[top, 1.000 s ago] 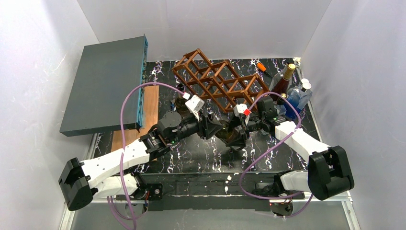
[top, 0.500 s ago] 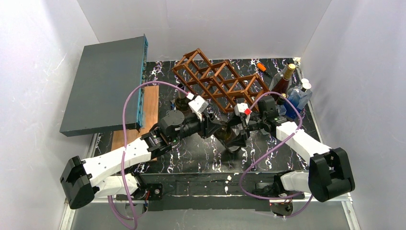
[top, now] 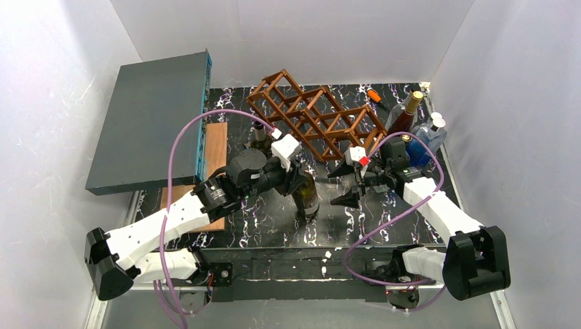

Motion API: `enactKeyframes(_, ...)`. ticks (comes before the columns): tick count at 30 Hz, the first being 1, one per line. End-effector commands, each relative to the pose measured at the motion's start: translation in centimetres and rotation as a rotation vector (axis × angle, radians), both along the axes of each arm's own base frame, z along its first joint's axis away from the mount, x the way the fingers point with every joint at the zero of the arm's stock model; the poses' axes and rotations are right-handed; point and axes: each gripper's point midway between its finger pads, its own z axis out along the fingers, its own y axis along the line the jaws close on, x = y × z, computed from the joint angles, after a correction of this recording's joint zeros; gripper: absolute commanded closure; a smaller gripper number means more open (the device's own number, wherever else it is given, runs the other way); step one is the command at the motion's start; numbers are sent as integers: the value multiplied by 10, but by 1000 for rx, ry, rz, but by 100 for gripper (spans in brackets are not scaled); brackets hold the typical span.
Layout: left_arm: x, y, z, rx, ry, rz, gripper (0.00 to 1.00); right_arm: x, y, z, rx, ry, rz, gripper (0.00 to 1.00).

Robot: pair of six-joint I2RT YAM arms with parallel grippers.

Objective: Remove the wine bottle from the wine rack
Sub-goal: Place the wine bottle at the center of the board.

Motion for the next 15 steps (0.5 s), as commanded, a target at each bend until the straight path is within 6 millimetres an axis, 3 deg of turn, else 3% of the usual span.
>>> enactKeyframes(1, 18, 11, 56, -12, -129, 81, 100, -3, -5, 17, 22, -78, 24, 2)
enactKeyframes(15, 87, 16, 62, 9, -127, 271, 100, -4, -12, 18, 26, -84, 8, 2)
